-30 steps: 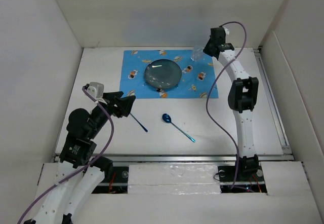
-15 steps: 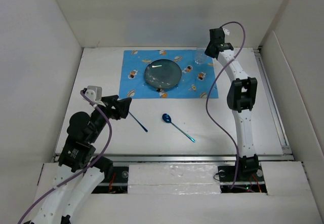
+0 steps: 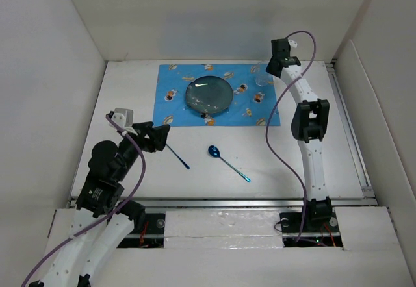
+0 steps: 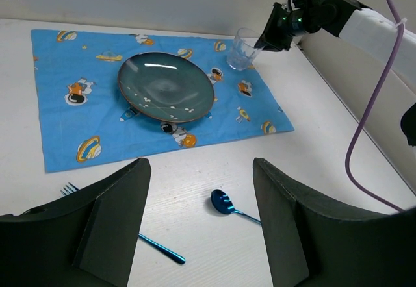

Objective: Set the dinner table for one person

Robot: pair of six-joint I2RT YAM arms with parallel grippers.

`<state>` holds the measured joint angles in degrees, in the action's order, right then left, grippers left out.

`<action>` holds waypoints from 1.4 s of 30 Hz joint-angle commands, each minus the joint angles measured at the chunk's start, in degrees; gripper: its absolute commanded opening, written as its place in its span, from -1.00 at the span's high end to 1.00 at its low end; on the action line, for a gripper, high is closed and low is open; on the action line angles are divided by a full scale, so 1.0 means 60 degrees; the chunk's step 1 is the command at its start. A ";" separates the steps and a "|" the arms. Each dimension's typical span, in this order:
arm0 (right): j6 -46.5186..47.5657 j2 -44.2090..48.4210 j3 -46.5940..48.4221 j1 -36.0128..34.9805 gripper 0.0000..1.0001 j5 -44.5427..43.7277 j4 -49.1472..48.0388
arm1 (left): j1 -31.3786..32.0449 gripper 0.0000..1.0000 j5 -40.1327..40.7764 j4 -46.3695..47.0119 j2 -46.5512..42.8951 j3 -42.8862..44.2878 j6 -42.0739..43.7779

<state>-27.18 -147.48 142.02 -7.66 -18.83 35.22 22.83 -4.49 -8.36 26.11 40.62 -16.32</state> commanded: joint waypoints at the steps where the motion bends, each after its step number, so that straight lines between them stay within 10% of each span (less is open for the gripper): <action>1: 0.0062 0.0278 0.0021 0.0076 0.43 -0.0143 -0.0449 | 0.0048 -0.23 -0.0057 0.0543 0.0058 0.0070 0.0141; 12: 0.0150 0.3496 -0.3303 0.0076 -0.07 0.0793 -0.1811 | 0.0048 -0.18 0.0001 0.0471 0.0234 0.0129 0.0112; 18: 0.0078 0.9391 -1.1322 -0.1076 0.91 0.2446 -0.5712 | 0.0048 1.00 0.0089 0.0383 -0.0015 0.0158 0.0068; 23: 0.0120 1.1702 -1.4567 -0.2309 1.00 0.3688 -0.6807 | 0.0048 1.00 0.0060 0.0338 -0.0147 0.0159 0.0024; 30: -0.0025 1.1616 -1.6417 -0.5605 -0.23 0.2263 -0.5988 | 0.0048 0.65 0.0031 0.0368 -0.0235 0.0144 -0.0049; 42: -0.0699 0.9656 -1.6054 -0.7862 -0.23 -0.0053 -0.4773 | 0.0048 0.62 -0.0043 0.0324 -0.0045 0.0188 -0.0049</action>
<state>-30.41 -87.39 42.41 -51.92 -13.52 4.64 22.83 -4.27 -8.47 25.82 40.62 -16.40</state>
